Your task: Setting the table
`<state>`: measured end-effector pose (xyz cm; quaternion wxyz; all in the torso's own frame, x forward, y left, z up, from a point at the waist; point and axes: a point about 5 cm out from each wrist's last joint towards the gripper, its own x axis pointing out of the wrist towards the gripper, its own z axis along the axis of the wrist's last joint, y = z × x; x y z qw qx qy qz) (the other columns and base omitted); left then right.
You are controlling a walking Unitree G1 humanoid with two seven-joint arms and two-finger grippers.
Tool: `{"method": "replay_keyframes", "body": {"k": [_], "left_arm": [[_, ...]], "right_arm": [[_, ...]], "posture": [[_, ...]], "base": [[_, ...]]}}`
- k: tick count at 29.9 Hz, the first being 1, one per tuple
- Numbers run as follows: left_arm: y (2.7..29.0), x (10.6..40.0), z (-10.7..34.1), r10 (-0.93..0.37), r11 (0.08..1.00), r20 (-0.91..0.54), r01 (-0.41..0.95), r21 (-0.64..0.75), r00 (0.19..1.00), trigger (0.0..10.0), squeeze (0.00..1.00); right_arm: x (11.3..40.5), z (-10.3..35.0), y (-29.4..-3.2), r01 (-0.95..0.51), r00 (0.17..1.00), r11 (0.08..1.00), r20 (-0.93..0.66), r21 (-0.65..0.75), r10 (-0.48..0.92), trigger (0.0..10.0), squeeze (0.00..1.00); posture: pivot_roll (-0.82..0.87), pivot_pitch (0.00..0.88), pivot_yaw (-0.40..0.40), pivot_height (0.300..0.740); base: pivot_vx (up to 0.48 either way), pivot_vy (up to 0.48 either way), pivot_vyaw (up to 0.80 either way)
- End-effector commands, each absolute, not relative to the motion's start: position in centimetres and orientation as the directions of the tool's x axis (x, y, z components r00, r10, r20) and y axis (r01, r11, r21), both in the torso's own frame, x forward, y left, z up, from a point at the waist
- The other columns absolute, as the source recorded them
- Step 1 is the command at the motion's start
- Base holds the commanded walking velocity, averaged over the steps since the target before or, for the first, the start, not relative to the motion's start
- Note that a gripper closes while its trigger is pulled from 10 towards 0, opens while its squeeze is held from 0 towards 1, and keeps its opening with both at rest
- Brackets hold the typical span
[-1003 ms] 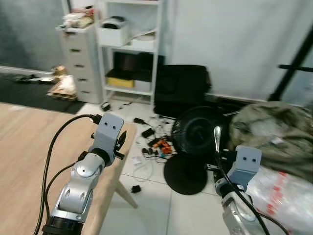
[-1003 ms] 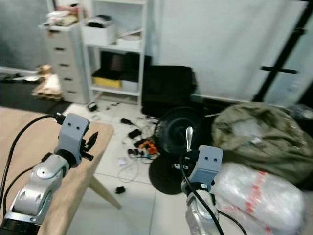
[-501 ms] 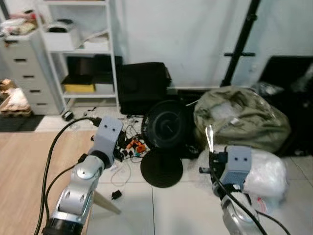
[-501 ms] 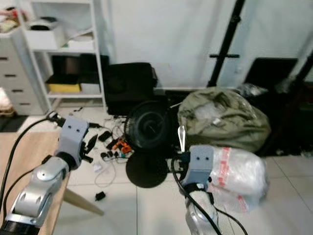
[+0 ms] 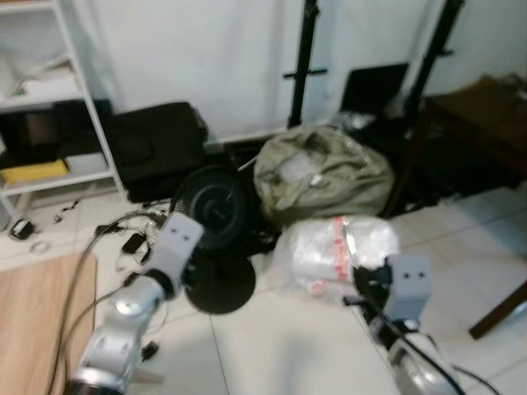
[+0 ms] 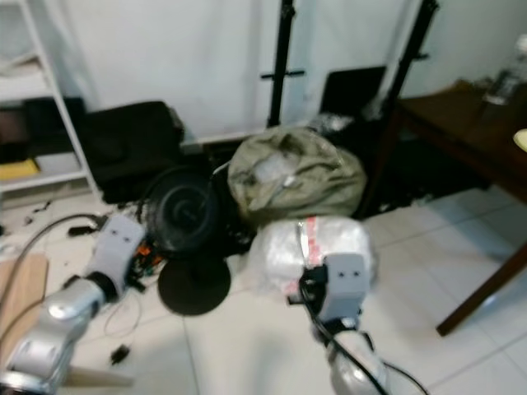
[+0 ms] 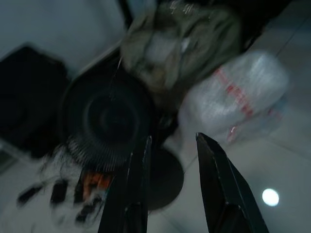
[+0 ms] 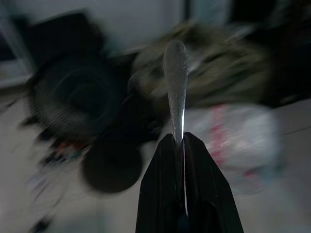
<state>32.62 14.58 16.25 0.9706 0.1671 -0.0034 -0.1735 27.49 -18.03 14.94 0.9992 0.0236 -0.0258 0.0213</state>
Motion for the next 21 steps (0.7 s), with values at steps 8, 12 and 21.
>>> {"method": "replay_keyframes", "body": {"k": [8, 12, 21], "left_arm": [[14.64, 32.63, 15.90, -0.335, 0.897, -0.052, 0.335, 0.290, 0.941, 10.0, 0.00], [14.65, 32.68, 15.91, -0.339, 0.903, -0.051, 0.340, 0.263, 0.939, 10.0, 0.00], [14.29, 32.59, 16.19, -0.368, 0.907, -0.040, 0.368, 0.206, 0.929, 10.0, 0.00]], "right_arm": [[27.07, 14.74, -17.91, -0.059, 0.998, 0.997, 0.029, 0.057, 0.057, 10.0, 0.00], [27.08, 14.78, -17.82, -0.064, 0.998, 0.996, 0.026, 0.056, 0.062, 10.0, 0.00], [27.09, 14.82, -17.75, -0.069, 0.997, 0.996, 0.022, 0.055, 0.068, 10.0, 0.00]], "posture": [[-0.04, 0.070, 0.084, 0.740], [-0.04, 0.067, 0.084, 0.740], [-0.05, 0.068, 0.085, 0.740]], "base": [[0.000, 0.000, -0.76], [0.000, 0.000, -0.76], [0.000, 0.000, -0.76]]}}
